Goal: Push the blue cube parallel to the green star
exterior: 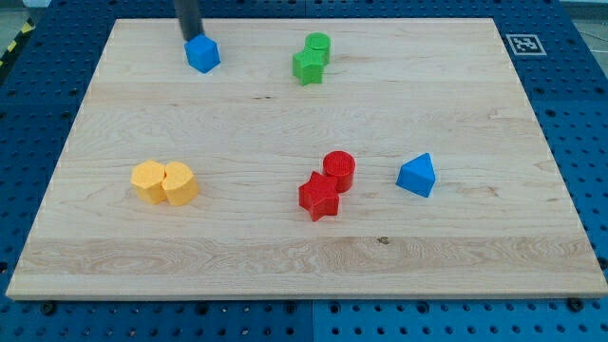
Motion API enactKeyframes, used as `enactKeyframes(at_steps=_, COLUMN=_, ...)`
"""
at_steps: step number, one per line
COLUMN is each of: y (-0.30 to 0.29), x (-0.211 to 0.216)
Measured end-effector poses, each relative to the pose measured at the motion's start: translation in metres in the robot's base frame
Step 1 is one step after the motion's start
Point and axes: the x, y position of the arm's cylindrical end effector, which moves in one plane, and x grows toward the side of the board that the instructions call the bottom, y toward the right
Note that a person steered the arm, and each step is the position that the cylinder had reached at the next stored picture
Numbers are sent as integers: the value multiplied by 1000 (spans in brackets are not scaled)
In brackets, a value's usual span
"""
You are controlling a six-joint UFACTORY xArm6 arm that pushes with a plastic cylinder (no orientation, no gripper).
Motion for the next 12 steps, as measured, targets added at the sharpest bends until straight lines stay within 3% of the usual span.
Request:
enactKeyframes(at_steps=2, y=-19, x=15)
enactKeyframes(at_steps=5, y=2, x=54)
enactKeyframes(at_steps=8, y=-1, x=29)
enactKeyframes(at_steps=12, y=50, x=59)
